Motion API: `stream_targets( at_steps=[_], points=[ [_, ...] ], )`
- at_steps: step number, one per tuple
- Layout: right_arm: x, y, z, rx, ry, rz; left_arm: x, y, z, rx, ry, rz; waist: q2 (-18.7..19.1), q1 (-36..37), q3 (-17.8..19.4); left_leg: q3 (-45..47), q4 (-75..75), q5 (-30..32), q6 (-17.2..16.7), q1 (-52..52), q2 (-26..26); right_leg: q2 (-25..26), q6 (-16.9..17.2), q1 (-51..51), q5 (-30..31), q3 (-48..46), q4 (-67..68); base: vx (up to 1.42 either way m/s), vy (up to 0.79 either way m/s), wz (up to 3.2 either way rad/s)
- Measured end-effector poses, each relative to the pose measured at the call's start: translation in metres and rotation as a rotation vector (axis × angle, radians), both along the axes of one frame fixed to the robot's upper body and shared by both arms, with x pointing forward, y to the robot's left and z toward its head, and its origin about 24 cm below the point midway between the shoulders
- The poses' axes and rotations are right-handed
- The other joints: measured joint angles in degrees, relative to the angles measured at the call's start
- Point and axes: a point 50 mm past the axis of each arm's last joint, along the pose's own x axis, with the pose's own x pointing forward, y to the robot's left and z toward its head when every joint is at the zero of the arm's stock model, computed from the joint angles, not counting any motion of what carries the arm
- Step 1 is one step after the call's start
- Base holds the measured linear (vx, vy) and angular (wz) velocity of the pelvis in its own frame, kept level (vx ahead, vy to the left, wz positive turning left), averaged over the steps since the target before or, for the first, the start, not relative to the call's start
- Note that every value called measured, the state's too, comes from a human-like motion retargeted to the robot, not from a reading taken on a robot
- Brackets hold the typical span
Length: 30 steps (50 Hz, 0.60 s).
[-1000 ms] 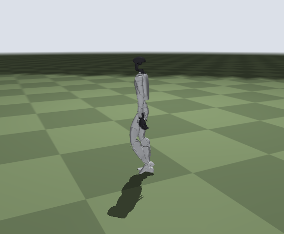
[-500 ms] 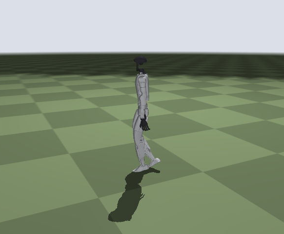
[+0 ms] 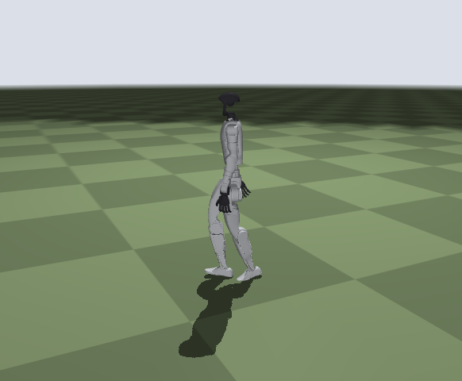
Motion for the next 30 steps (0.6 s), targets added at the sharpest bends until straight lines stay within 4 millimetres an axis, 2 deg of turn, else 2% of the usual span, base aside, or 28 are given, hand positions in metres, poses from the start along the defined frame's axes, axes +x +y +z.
stream_targets(
  at_steps=[5,9,12,14,16,20,25,27,28,30],
  points=[
    [0.014,0.000,-0.002,-0.016,-0.054,0.000,-0.012,0.007,-0.001,0.013,0.069,-0.084,-0.6,0.3,-0.8,2.3,4.3,0.9,0.0,2.0,1.8,1.2,-0.2,3.8,-2.9,1.0,0.1,0.43,-0.16,0.08],
    [0.027,0.000,-0.002,-0.046,-0.093,-0.019,-0.021,0.013,-0.002,0.054,0.065,-0.102,-1.8,0.8,-0.3,4.2,13.5,9.0,0.0,1.0,3.5,1.5,-1.3,9.5,-3.8,1.4,-4.3,0.43,-0.17,0.12],
    [0.039,0.003,-0.003,-0.051,-0.124,-0.047,-0.025,0.014,-0.002,0.055,0.074,-0.082,-3.2,0.8,0.1,1.1,28.1,14.7,0.0,-5.8,3.6,0.5,-1.0,13.6,-3.4,1.3,-9.5,0.32,-0.08,0.59],
    [0.048,0.004,-0.003,-0.040,-0.151,-0.054,-0.026,0.015,-0.002,0.041,0.086,-0.056,-3.8,1.7,0.4,1.0,39.9,14.4,0.0,-11.9,4.3,0.2,-1.3,15.6,-3.0,1.5,-12.4,0.24,-0.07,0.35],
    [0.058,0.005,-0.003,-0.034,-0.176,-0.044,-0.029,0.016,-0.002,0.027,0.103,-0.018,-4.0,3.1,0.6,4.1,49.8,12.2,0.0,-16.0,7.3,0.2,-1.5,17.3,-2.8,1.6,-14.6,0.22,0.01,0.08],
    [0.080,0.005,-0.001,-0.044,-0.223,0.018,-0.037,0.016,-0.003,0.017,0.123,0.060,-3.8,6.0,0.3,8.6,59.4,8.3,0.0,-23.5,8.4,-0.7,-0.8,19.0,-1.9,2.2,-18.5,0.10,0.20,-0.03],
    [0.112,0.015,0.002,-0.021,-0.310,0.122,-0.053,0.018,-0.004,0.038,0.162,0.102,-2.7,5.8,-0.4,11.3,52.6,-1.8,0.0,-29.1,10.0,-0.5,-0.3,20.4,-2.0,0.8,-21.9,0.13,0.14,0.25],
    [0.120,0.020,0.002,-0.003,-0.346,0.143,-0.060,0.014,-0.005,0.033,0.197,0.090,-2.6,5.0,-1.1,11.5,42.2,-3.3,-0.1,-30.1,6.2,-2.0,1.1,20.2,-1.5,-0.5,-23.1,0.05,0.44,0.76],
    [0.123,0.021,0.002,0.005,-0.364,0.148,-0.063,0.011,-0.006,0.027,0.214,0.078,-2.5,4.1,-1.7,9.9,35.3,-2.5,-0.4,-30.7,2.5,-3.1,1.8,19.7,-1.2,-2.0,-23.5,0.07,0.45,0.83],
    [0.128,0.027,0.002,0.035,-0.388,0.156,-0.069,0.008,-0.006,0.018,0.249,0.062,-1.7,3.7,-2.0,3.8,23.1,-0.1,-5.3,-29.9,-1.4,-2.4,1.6,20.0,-1.4,-3.1,-24.0,0.15,0.25,0.28]
  ],
)
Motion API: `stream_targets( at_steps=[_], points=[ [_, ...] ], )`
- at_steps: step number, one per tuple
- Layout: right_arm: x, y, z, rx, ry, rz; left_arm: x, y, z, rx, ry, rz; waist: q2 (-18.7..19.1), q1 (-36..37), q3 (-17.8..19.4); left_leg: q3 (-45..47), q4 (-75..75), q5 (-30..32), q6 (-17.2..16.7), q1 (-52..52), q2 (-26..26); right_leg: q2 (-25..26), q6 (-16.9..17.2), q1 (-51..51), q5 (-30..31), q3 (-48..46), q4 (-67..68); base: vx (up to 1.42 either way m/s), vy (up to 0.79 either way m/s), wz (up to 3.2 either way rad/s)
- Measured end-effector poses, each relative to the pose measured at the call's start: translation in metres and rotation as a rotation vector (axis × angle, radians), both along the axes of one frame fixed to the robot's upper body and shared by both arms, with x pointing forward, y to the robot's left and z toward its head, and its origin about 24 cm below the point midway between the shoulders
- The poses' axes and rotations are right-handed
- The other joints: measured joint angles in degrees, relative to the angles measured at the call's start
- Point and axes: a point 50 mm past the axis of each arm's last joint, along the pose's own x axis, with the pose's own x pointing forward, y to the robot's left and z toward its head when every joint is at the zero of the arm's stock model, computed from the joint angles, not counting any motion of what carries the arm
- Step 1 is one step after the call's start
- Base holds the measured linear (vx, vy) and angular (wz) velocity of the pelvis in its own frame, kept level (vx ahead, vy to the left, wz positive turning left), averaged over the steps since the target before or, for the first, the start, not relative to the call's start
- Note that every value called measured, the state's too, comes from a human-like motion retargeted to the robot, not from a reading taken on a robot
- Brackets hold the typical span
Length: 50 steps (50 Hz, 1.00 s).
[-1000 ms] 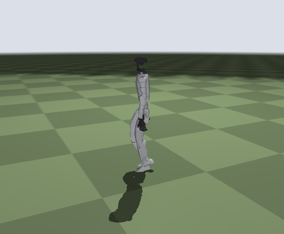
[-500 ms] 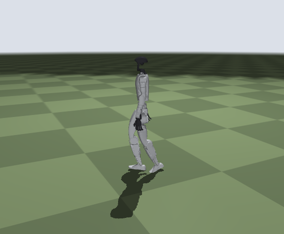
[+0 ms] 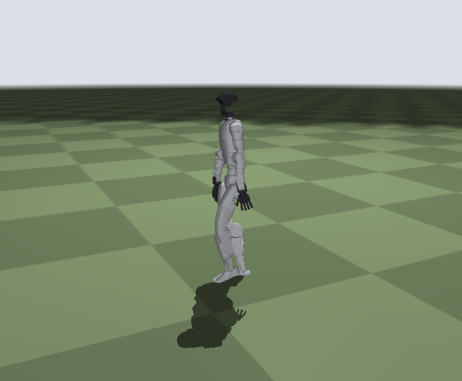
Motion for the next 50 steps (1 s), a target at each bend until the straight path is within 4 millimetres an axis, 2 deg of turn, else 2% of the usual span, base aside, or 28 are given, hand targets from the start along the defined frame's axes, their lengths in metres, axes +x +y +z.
stream_targets(
  at_steps=[1,2,3,5,8,13,16,19,20,22,23,26,27,30,33,35,38,40,42,43,44,45,47,50],
  points=[
    [0.000,0.004,0.000,0.021,-0.002,-0.001,-0.003,-0.001,0.000,-0.008,0.011,-0.005,0.9,0.3,0.2,-3.2,-5.0,5.5,-3.3,1.4,-0.5,1.4,-0.2,0.7,-0.1,0.2,-0.4,0.24,0.14,-0.27],
    [0.000,0.007,-0.001,0.041,-0.002,-0.006,-0.005,-0.003,0.000,-0.019,0.022,-0.009,1.3,0.5,0.2,-5.4,-8.4,9.1,-4.7,2.6,-1.0,2.1,-0.2,1.4,-0.1,0.3,-0.9,0.28,0.12,-0.33],
    [-0.002,0.010,-0.001,0.060,0.003,-0.019,-0.008,-0.006,-0.001,-0.033,0.031,-0.014,0.8,0.4,0.1,-5.5,-8.6,9.0,-2.3,3.4,-1.9,1.5,0.2,2.1,0.0,0.0,-1.3,0.28,0.10,-0.37],
    [-0.006,0.017,-0.003,0.096,0.011,-0.045,-0.011,-0.010,-0.001,-0.060,0.045,-0.014,-0.2,1.1,0.0,0.1,-5.0,6.3,3.5,2.4,-1.1,0.4,0.9,3.1,0.4,1.5,-1.8,0.26,0.09,-0.55],
    [-0.018,0.021,-0.005,0.097,0.029,-0.088,-0.008,-0.010,-0.001,-0.066,0.052,-0.019,-0.5,1.4,0.2,-2.9,-5.3,8.1,5.1,3.1,-1.7,0.7,0.8,4.3,1.5,0.8,-1.8,0.22,0.01,-0.48],
    [-0.047,0.004,-0.008,-0.013,0.102,-0.079,0.001,-0.003,0.000,-0.043,0.006,-0.044,-1.5,5.2,0.0,1.4,-4.5,4.6,5.3,6.4,2.2,0.8,1.9,5.4,4.0,2.5,0.4,0.29,-0.06,-0.92],
    [-0.062,-0.009,-0.008,-0.084,0.144,-0.042,0.007,0.000,0.000,-0.014,-0.019,-0.036,-1.2,4.8,-0.4,2.4,-7.7,5.2,5.3,8.8,2.2,-0.4,4.6,5.2,7.0,-0.1,3.1,0.21,0.06,-0.50],
    [-0.075,-0.020,-0.007,-0.107,0.184,-0.054,0.019,0.005,0.001,0.007,-0.047,-0.034,-0.6,4.1,-0.3,1.4,-10.9,6.2,5.3,10.9,2.0,-1.4,8.1,3.6,13.2,-3.0,8.3,0.21,0.00,-0.38],
    [-0.078,-0.023,-0.007,-0.105,0.194,-0.069,0.024,0.006,0.002,0.012,-0.062,-0.036,-0.3,3.8,-0.1,0.6,-11.9,6.5,5.3,11.4,2.1,-1.7,10.0,2.4,16.0,-3.4,11.1,0.17,-0.02,-0.17],
    [-0.081,-0.027,-0.006,-0.096,0.202,-0.114,0.039,0.008,0.003,0.017,-0.102,-0.050,1.3,2.5,0.5,-1.5,-12.9,6.6,5.3,11.9,3.5,-2.1,16.3,-3.2,20.2,-2.7,20.6,0.07,-0.06,-0.14],
    [-0.081,-0.029,-0.006,-0.092,0.200,-0.136,0.047,0.009,0.005,0.021,-0.127,-0.059,2.5,2.0,0.7,-2.3,-12.4,6.5,5.3,11.0,5.0,-0.9,18.0,-7.0,20.6,-2.1,25.5,0.03,-0.12,-0.37],
    [-0.087,-0.033,-0.005,-0.092,0.216,-0.202,0.065,0.013,0.008,0.033,-0.199,-0.085,4.1,0.5,1.4,-2.3,-12.9,5.6,5.3,12.2,6.5,2.2,18.6,-14.4,17.3,2.7,36.9,0.13,0.00,-0.41],
    [-0.090,-0.034,-0.005,-0.095,0.225,-0.225,0.071,0.014,0.009,0.041,-0.222,-0.096,4.2,0.1,1.8,-1.8,-13.6,5.4,5.3,13.3,6.4,1.7,18.0,-15.7,15.4,2.7,39.4,0.26,0.17,-0.23],
    [-0.101,-0.033,-0.004,-0.101,0.258,-0.296,0.083,0.014,0.012,0.067,-0.275,-0.135,3.6,-0.3,2.6,0.7,-15.2,4.6,5.3,16.1,5.8,-2.7,11.9,-17.9,10.4,-2.4,40.5,0.25,0.06,-0.15],
    [-0.112,-0.033,-0.003,-0.082,0.298,-0.315,0.092,0.011,0.013,0.056,-0.310,-0.159,2.6,-1.5,3.1,-0.3,-15.5,3.5,5.3,17.8,4.1,-1.8,7.4,-19.3,9.9,-2.1,31.6,0.24,-0.06,0.23],
    [-0.119,-0.034,-0.002,-0.076,0.326,-0.304,0.094,0.007,0.013,0.032,-0.324,-0.167,1.4,-2.5,3.6,-0.9,-15.2,1.9,5.3,19.3,2.5,-1.2,3.7,-19.4,12.2,0.2,23.4,0.34,-0.12,0.30],
    [-0.125,-0.035,-0.001,-0.082,0.362,-0.277,0.094,0.002,0.013,-0.003,-0.327,-0.179,-1.2,-2.7,4.4,-0.9,-14.3,0.0,5.3,22.0,0.0,-1.9,-0.8,-17.3,21.7,3.0,12.9,0.41,-0.22,0.06],
    [-0.131,-0.032,-0.001,-0.067,0.396,-0.255,0.087,0.002,0.011,-0.014,-0.303,-0.190,-2.0,-2.0,4.6,0.0,-13.9,-1.9,5.3,24.4,-0.4,-1.6,-4.5,-14.5,24.1,2.8,8.7,0.47,-0.24,-0.19],
    [-0.137,-0.027,0.000,-0.024,0.440,-0.229,0.075,0.004,0.009,-0.019,-0.253,-0.197,-2.0,-1.0,4.1,0.9,-13.2,-4.1,5.3,26.7,0.4,-0.6,-8.1,-10.3,15.9,-0.5,5.8,0.55,-0.21,-0.33],
    [-0.140,-0.025,0.000,0.001,0.464,-0.212,0.066,0.005,0.007,-0.020,-0.221,-0.195,-2.4,-0.2,3.7,1.7,-12.6,-5.3,5.3,27.9,0.2,-0.5,-9.4,-7.8,12.8,-6.1,4.8,0.64,-0.33,-0.44],
    [-0.140,-0.024,0.001,0.020,0.477,-0.196,0.059,0.006,0.006,-0.017,-0.193,-0.188,-2.9,0.1,3.7,1.9,-11.7,-6.0,5.3,29.0,0.0,-0.5,-9.2,-6.8,12.3,-3.7,4.7,0.63,-0.40,-0.37],
    [-0.138,-0.024,0.001,0.035,0.486,-0.182,0.052,0.006,0.005,-0.012,-0.168,-0.180,-3.4,0.2,4.0,1.8,-10.6,-6.5,5.3,30.0,-0.2,-0.5,-8.2,-6.5,13.1,2.8,5.0,0.51,-0.28,-0.18],
    [-0.131,-0.028,0.001,0.013,0.470,-0.181,0.035,0.003,0.002,-0.007,-0.118,-0.157,-3.2,0.8,4.3,2.7,-6.9,-5.8,5.3,30.3,0.4,-1.6,-4.9,-5.0,12.8,2.5,5.5,0.46,-0.08,-0.18],
    [-0.111,-0.040,0.000,-0.057,0.391,-0.166,0.012,-0.004,0.000,-0.035,-0.030,-0.109,-3.3,-0.5,4.3,5.4,3.0,-3.9,5.3,29.3,3.2,-2.3,-3.7,-0.6,11.2,0.1,3.5,0.47,-0.15,-0.19]
  ],
)
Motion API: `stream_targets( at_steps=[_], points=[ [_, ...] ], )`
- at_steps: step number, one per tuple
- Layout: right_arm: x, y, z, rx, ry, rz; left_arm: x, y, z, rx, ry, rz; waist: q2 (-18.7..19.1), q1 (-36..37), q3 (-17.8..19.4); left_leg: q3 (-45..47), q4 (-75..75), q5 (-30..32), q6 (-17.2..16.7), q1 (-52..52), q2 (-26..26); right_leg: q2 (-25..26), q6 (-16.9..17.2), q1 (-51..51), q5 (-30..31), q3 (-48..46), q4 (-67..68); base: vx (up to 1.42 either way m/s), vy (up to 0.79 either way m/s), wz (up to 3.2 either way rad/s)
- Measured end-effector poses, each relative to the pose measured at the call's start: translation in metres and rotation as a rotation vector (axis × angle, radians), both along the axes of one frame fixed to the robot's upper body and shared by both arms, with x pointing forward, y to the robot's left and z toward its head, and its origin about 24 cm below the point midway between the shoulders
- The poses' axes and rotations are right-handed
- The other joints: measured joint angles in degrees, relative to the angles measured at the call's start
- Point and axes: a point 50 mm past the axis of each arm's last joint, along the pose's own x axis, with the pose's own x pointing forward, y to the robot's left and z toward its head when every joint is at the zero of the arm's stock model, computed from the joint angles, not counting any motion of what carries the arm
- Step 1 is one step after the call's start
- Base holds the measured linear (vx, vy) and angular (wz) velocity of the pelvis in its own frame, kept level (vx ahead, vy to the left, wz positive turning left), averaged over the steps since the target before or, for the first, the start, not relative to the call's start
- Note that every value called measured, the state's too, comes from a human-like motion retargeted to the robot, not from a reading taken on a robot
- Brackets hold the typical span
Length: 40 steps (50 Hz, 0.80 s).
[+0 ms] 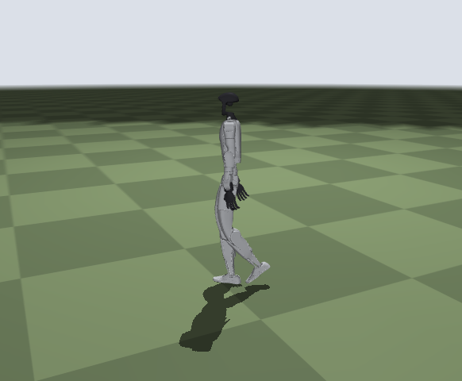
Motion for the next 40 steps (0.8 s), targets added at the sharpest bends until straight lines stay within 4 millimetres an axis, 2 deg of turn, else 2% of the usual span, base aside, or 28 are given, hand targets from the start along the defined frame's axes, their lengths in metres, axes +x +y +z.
stream_targets(
  at_steps=[5,8,12,15,18,20,22,23,25,27,28,30,32,35,38,40],
  points=[
    [0.044,-0.004,-0.001,-0.073,-0.179,-0.025,-0.005,0.006,0.001,-0.038,0.037,-0.070,0.8,0.2,0.9,2.2,25.6,-6.9,0.0,-6.2,10.3,2.1,-0.6,4.8,-1.6,1.3,-3.7,0.46,-0.31,-0.24],
    [0.071,0.001,0.000,-0.056,-0.276,-0.060,0.002,0.011,0.002,0.027,-0.002,-0.088,2.1,1.0,0.6,0.7,32.6,-5.7,0.0,-13.0,11.7,3.7,-0.2,4.6,-0.4,1.6,-5.1,0.00,0.05,-0.23],
    [0.102,0.010,0.002,-0.005,-0.381,-0.047,0.010,0.007,0.001,0.024,-0.045,-0.067,2.6,1.6,-0.7,2.3,30.5,-2.9,0.0,-19.8,10.5,3.5,1.5,3.1,0.8,2.1,-5.4,-0.04,0.24,-0.31],
    [0.118,0.019,0.004,0.029,-0.441,0.013,0.013,0.004,0.001,-0.001,-0.052,-0.052,2.7,1.2,-1.6,2.8,21.8,-1.7,0.0,-23.2,7.4,2.5,3.7,1.8,2.1,2.9,-5.3,-0.07,0.36,-0.24],
    [0.124,0.022,0.005,0.034,-0.473,0.086,0.015,-0.004,0.000,-0.021,-0.058,-0.065,2.5,-1.2,-3.3,-3.0,4.6,2.2,-0.7,-26.6,-2.5,-1.1,7.5,-0.7,3.9,2.1,-5.6,-0.07,0.45,-0.01],
    [0.125,0.026,0.005,0.036,-0.476,0.132,0.017,-0.005,0.000,-0.021,-0.058,-0.083,2.9,-2.0,-3.8,-13.6,-6.0,3.8,-6.0,-27.1,-7.3,-0.7,8.1,-1.6,4.0,3.0,-5.4,0.12,0.11,-0.73],
    [0.121,0.029,0.004,0.042,-0.458,0.163,0.020,-0.004,0.001,-0.018,-0.062,-0.113,3.6,-1.7,-3.3,-25.3,-12.8,4.2,-10.9,-26.2,-9.8,0.7,8.5,-1.6,3.9,5.3,-5.2,0.24,-0.06,-1.44],
    [0.118,0.030,0.003,0.044,-0.441,0.173,0.022,-0.004,0.001,-0.017,-0.065,-0.129,3.7,-1.4,-3.0,-30.3,-14.9,4.4,-12.3,-25.8,-10.6,1.1,8.6,-1.6,3.9,6.7,-5.1,0.24,-0.07,-1.78],
    [0.110,0.031,0.001,0.045,-0.395,0.190,0.025,-0.004,0.001,-0.014,-0.073,-0.158,3.8,-0.1,-2.3,-36.1,-17.0,8.8,-13.6,-24.8,-11.8,1.9,9.1,-1.4,4.2,10.3,-4.9,0.19,-0.06,-2.04],
    [0.100,0.032,-0.001,0.040,-0.365,0.210,0.024,-0.002,0.001,-0.005,-0.075,-0.176,2.8,0.1,-2.4,-30.0,-16.7,9.9,-8.0,-24.3,-11.0,1.3,10.1,-1.3,4.5,12.9,-4.7,0.21,-0.06,-1.94],
    [0.096,0.033,-0.002,0.038,-0.358,0.220,0.023,-0.001,0.001,0.003,-0.073,-0.179,2.5,-0.3,-2.8,-24.5,-17.1,8.7,-6.0,-23.7,-8.9,1.3,10.6,-1.4,4.6,13.7,-4.6,0.22,-0.05,-1.68],
    [0.087,0.034,-0.004,0.025,-0.346,0.231,0.019,0.001,0.001,0.021,-0.069,-0.168,2.2,-2.1,-3.4,-22.2,-18.6,7.8,-4.1,-21.9,-8.0,1.5,11.7,-1.8,4.8,14.3,-4.3,0.19,-0.05,-1.52],
    [0.078,0.035,-0.006,0.004,-0.337,0.226,0.014,0.005,0.001,0.037,-0.054,-0.136,1.6,-3.8,-3.5,-22.7,-19.5,7.6,-3.7,-20.7,-8.0,1.6,12.3,-2.3,5.4,16.4,-3.7,0.14,-0.06,-1.72],
    [0.065,0.035,-0.008,-0.025,-0.321,0.183,0.009,0.013,0.002,0.063,-0.022,-0.102,0.9,-5.8,-3.8,-16.8,-21.7,6.6,-2.8,-18.5,-5.7,2.3,12.7,-4.0,6.1,19.6,-2.0,0.08,-0.06,-1.81],
    [0.055,0.027,-0.008,-0.053,-0.289,0.195,0.012,0.021,0.004,0.111,-0.023,-0.118,0.9,-7.0,-3.9,-12.7,-24.5,5.9,-2.8,-16.2,-3.8,4.2,14.0,-7.4,6.0,25.2,1.5,0.02,-0.01,-2.00],
    [0.054,0.019,-0.007,-0.076,-0.270,0.249,0.018,0.026,0.005,0.149,-0.046,-0.141,1.0,-7.1,-3.7,-8.7,-25.8,5.1,-3.1,-14.9,-1.9,4.8,16.5,-10.3,5.6,25.3,4.7,-0.05,0.02,-2.39]
  ],
)
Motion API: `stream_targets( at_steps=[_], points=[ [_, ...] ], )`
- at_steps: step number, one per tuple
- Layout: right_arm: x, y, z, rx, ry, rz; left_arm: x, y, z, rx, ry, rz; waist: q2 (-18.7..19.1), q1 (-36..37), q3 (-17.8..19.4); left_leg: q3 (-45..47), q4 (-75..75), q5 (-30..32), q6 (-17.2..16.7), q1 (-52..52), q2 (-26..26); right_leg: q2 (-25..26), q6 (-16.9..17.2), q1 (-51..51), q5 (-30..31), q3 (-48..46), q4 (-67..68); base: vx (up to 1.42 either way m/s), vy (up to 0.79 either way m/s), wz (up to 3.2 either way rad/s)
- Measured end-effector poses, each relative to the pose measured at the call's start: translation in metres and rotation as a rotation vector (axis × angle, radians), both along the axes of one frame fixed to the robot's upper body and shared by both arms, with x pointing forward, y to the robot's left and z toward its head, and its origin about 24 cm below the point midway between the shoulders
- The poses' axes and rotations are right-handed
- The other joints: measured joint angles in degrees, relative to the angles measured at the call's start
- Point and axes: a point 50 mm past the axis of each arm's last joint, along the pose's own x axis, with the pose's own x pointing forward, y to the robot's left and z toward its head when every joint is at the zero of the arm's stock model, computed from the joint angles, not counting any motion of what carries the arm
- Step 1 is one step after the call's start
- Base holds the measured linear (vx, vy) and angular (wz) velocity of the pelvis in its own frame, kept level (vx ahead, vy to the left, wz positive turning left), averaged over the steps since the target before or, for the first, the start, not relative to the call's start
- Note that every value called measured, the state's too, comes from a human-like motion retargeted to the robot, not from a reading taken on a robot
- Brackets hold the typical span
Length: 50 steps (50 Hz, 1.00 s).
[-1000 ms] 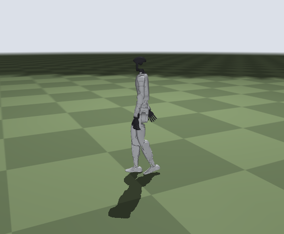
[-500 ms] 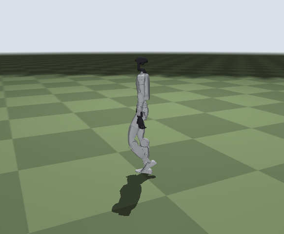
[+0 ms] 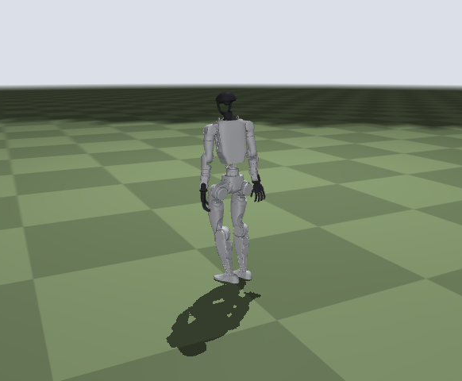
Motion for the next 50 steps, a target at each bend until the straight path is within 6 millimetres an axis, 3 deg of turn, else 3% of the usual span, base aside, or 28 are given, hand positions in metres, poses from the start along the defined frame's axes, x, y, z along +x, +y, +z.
stream_targets(
  at_steps=[2,4,5,8,10,13,16,20,22,25,27,30,32,35,37,38,40,42,43,45,47,50],
  points=[
    [0.004,-0.005,0.001,-0.029,0.010,0.057,0.011,0.005,0.002,0.027,-0.042,-0.026,-0.3,-0.2,0.5,4.1,-0.8,-1.0,-0.1,1.0,1.1,-0.5,4.9,-2.5,-1.0,-5.6,3.1,-0.11,-0.08,-2.62],
    [0.004,-0.006,0.002,-0.038,0.026,0.095,0.021,0.011,0.004,0.054,-0.082,-0.042,-0.6,0.3,0.8,8.3,-1.6,-1.9,-0.5,2.3,2.3,-1.4,4.8,-3.7,-2.0,-16.1,4.8,-0.09,-0.03,-2.65],
    [0.002,-0.007,0.002,-0.038,0.040,0.104,0.025,0.011,0.005,0.062,-0.098,-0.049,-0.5,0.5,0.9,10.1,-2.7,-2.3,0.1,3.4,1.8,-3.4,3.4,-3.9,-3.2,-22.7,6.1,-0.02,0.18,-2.46],
    [-0.016,-0.004,0.000,-0.019,0.100,0.092,0.030,0.009,0.005,0.060,-0.121,-0.024,0.5,2.4,0.2,16.8,-5.2,-3.2,-0.8,6.1,3.0,-4.7,-5.5,-2.5,-7.9,-41.4,5.4,0.05,0.06,-2.40],
    [-0.028,-0.003,0.000,-0.002,0.149,0.074,0.034,0.004,0.005,0.037,-0.139,0.017,0.5,3.4,0.1,20.1,-7.0,-3.9,-1.3,8.5,2.2,-4.2,-7.5,-2.0,-9.3,-46.1,4.4,0.13,0.02,-2.11],
    [-0.044,-0.003,0.001,0.025,0.240,0.067,0.039,-0.003,0.004,-0.013,-0.175,0.091,0.5,2.8,0.0,23.9,-9.2,-5.0,-2.2,12.2,0.8,-3.5,-8.7,-2.1,-9.4,-45.1,2.6,0.19,-0.01,-1.56],
    [-0.055,-0.006,0.004,0.042,0.330,0.074,0.041,-0.008,0.004,-0.068,-0.205,0.124,1.5,0.9,-0.4,27.8,-10.8,-6.3,-2.8,15.5,-0.1,-2.5,-13.3,-1.4,-8.3,-43.1,1.8,0.24,0.04,-1.14],
    [-0.069,-0.013,0.007,0.020,0.384,0.022,0.038,-0.013,0.003,-0.103,-0.228,0.078,2.7,-0.7,-1.1,30.7,-8.0,-9.2,0.4,17.1,-1.3,-3.8,-14.1,-2.3,-8.6,-38.6,4.7,0.35,0.06,-0.83],
    [-0.077,-0.013,0.008,0.019,0.384,-0.041,0.029,-0.014,0.001,-0.096,-0.206,0.060,1.5,0.3,-1.0,34.8,-2.6,-11.0,3.1,18.6,-1.4,-4.4,-14.5,-0.5,-9.7,-34.2,4.3,0.55,-0.06,-1.53],
    [-0.085,-0.008,0.008,0.069,0.390,-0.139,0.006,-0.004,-0.001,-0.069,-0.106,0.065,-2.1,4.9,0.9,38.0,14.2,-8.8,3.1,22.1,3.3,-3.7,-15.7,5.8,-13.1,-23.7,3.7,0.76,-0.33,-2.18],
    [-0.074,-0.004,0.008,0.086,0.375,-0.202,-0.001,0.003,0.000,-0.036,-0.058,0.090,-3.5,6.3,2.8,30.9,32.0,-7.1,3.1,18.1,10.6,-2.5,-17.4,8.5,-14.7,-19.8,3.0,0.77,-0.67,-1.43],
    [-0.050,0.001,0.005,0.073,0.298,-0.220,-0.019,0.007,0.000,-0.019,0.003,0.181,-0.5,7.0,3.6,17.7,51.8,-5.6,3.1,5.3,19.0,2.9,-20.2,9.3,-12.3,-17.4,-0.7,0.10,-0.26,-0.89],
    [-0.030,0.003,0.003,0.074,0.216,-0.179,-0.034,0.004,0.000,-0.024,0.044,0.248,0.5,7.5,2.8,10.8,52.8,-3.6,3.1,-2.6,15.7,3.8,-20.5,8.2,-10.1,-16.1,-2.3,-0.27,0.29,-0.90],
    [-0.001,0.005,0.001,0.068,0.098,-0.087,-0.054,-0.001,-0.001,-0.041,0.109,0.296,0.8,9.1,1.9,8.1,48.2,-4.7,3.1,-8.3,13.6,3.4,-19.9,7.4,-8.2,-13.2,-3.6,-0.04,0.35,-1.12],
    [0.017,0.006,0.002,0.063,0.027,-0.020,-0.062,-0.005,-0.001,-0.059,0.142,0.287,0.8,9.4,1.4,7.2,40.1,-5.5,3.1,-10.3,11.6,2.2,-18.7,6.9,-7.4,-11.7,-4.5,0.03,0.50,-0.84],
    [0.024,0.007,0.002,0.058,-0.004,0.011,-0.067,-0.009,-0.001,-0.070,0.156,0.276,0.6,9.3,0.9,5.2,34.2,-4.6,3.1,-11.6,8.2,0.9,-17.7,6.4,-6.7,-10.8,-5.2,-0.04,0.63,-0.59],
    [0.039,0.005,0.005,0.045,-0.059,0.064,-0.072,-0.017,-0.002,-0.090,0.174,0.247,0.6,8.3,-0.1,-5.2,20.6,-0.8,0.2,-13.1,-1.0,-1.6,-15.7,5.4,-6.4,-10.6,-5.7,0.10,0.60,-0.61],
    [0.050,0.006,0.007,0.044,-0.097,0.111,-0.076,-0.019,-0.002,-0.093,0.192,0.223,1.7,8.6,0.2,-16.4,11.5,2.1,-6.7,-11.8,-3.8,-0.2,-15.3,6.4,-6.7,-9.6,-5.9,0.32,0.29,-1.31],
    [0.053,0.006,0.007,0.043,-0.112,0.130,-0.078,-0.020,-0.002,-0.095,0.202,0.212,2.3,9.1,0.6,-17.3,8.3,5.7,-9.0,-11.0,-2.9,0.6,-14.9,7.4,-6.8,-9.1,-6.1,0.35,0.19,-1.55],
    [0.056,0.005,0.008,0.032,-0.133,0.150,-0.082,-0.024,-0.002,-0.104,0.224,0.193,1.5,9.3,0.2,-13.5,9.2,5.0,-4.8,-10.5,-2.5,-0.9,-13.4,9.2,-6.9,-9.5,-6.6,0.37,0.17,-1.35],
    [0.052,0.007,0.007,0.024,-0.142,0.142,-0.084,-0.026,-0.001,-0.097,0.238,0.212,1.4,8.7,-0.8,-1.2,8.7,2.8,-0.8,-8.1,0.8,-1.4,-11.8,9.7,-6.8,-10.1,-5.7,0.37,0.19,-0.98],
    [0.041,0.011,0.004,0.016,-0.133,0.069,-0.074,-0.031,-0.003,-0.069,0.206,0.286,1.8,7.2,-0.9,-5.1,7.7,2.0,-1.4,-5.8,0.5,-1.2,-8.2,8.9,-5.4,-11.1,-1.6,0.28,0.14,-1.04]
  ],
)
